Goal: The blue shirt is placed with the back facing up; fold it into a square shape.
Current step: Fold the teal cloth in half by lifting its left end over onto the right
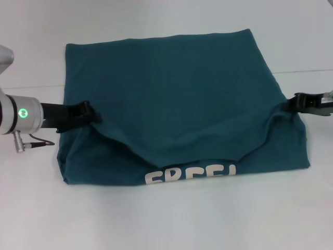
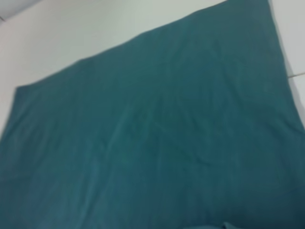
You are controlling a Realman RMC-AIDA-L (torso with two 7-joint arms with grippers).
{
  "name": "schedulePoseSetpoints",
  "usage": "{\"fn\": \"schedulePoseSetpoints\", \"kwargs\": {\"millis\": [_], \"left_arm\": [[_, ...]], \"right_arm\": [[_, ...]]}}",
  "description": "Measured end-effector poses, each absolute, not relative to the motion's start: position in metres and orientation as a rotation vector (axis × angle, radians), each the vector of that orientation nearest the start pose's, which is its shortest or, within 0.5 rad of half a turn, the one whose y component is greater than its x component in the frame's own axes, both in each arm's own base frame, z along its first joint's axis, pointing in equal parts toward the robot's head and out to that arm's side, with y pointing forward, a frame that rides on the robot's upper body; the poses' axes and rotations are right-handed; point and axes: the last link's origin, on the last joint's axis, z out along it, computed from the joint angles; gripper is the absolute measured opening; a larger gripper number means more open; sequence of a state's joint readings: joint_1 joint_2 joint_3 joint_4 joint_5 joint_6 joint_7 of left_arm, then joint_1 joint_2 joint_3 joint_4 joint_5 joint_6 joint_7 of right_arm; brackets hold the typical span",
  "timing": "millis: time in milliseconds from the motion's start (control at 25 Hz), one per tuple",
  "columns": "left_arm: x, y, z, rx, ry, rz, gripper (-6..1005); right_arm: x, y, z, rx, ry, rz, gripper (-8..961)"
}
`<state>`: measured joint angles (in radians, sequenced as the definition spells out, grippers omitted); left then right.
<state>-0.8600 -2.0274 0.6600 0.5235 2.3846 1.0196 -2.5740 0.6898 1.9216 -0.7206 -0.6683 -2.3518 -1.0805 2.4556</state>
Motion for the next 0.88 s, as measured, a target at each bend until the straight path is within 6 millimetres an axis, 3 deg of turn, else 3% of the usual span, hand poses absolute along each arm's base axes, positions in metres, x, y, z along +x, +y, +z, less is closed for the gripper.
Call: {"fn": "schedulePoseSetpoints", "kwargs": {"millis": [200, 480, 640, 880], "left_arm": [[-0.236, 0.445, -0.002, -1.994, -1.747, -0.422, 41], [-0.218, 0.464, 0.022, -1.990, -1.668, -0.456, 41], [-0.205, 0.479, 0.022, -1.988, -1.575, -0.455, 41], [-0.193, 0.492, 0.002, -1.981, -1.438, -0.378, 41]], "right_arm": [[0.298, 0.434, 0.069, -1.939, 1.523, 0.299, 91], [0.277, 0.453, 0.095, -1.903, 1.432, 0.407, 97], [0.266, 0.470, 0.104, -1.854, 1.338, 0.427, 100], [0.262, 0.486, 0.084, -1.826, 1.254, 0.368, 105]]}}
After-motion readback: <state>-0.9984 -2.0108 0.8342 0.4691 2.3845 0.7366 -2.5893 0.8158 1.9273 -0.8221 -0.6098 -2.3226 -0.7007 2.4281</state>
